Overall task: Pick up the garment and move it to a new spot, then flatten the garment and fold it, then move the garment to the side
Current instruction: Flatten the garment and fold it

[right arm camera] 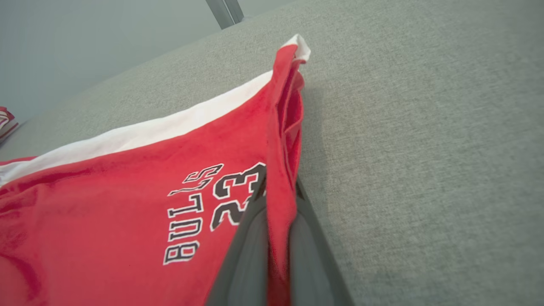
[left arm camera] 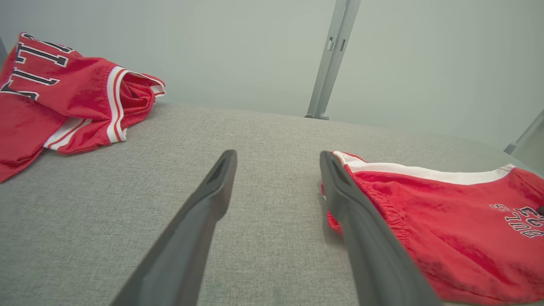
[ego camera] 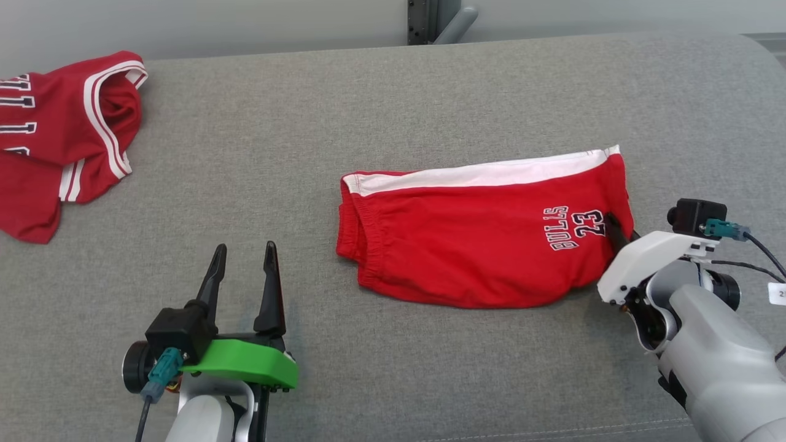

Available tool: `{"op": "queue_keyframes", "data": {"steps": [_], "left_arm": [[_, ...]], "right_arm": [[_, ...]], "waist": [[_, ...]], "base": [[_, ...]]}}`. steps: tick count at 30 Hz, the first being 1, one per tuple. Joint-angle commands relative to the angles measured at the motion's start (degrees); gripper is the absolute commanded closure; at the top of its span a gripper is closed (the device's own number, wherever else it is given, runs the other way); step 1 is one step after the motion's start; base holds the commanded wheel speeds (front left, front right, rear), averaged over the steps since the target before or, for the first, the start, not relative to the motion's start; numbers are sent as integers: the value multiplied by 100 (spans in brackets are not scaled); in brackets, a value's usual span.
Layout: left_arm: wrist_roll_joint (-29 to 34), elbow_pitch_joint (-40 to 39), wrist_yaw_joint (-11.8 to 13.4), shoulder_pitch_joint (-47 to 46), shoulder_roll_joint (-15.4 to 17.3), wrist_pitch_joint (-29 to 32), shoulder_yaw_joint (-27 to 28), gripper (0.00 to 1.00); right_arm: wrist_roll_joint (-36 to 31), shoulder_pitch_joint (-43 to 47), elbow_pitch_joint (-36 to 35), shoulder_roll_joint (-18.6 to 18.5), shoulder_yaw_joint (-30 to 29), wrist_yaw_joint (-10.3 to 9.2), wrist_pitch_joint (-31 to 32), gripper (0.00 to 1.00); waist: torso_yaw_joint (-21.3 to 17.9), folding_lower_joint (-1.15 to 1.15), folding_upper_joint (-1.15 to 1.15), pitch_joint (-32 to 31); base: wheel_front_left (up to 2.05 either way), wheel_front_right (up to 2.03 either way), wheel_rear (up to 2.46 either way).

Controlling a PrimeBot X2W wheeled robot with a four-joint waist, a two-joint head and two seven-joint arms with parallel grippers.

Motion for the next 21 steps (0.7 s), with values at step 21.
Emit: {"op": "queue_keyframes", "data": {"steps": [21], "left_arm": [[51, 47, -85, 263, -23, -14, -167, 0]], "right_arm": [[427, 292, -276, -396, 227, -7, -222, 100]], "waist": [[-162, 0, 0, -366]], "base": [[0, 0, 0]]}}
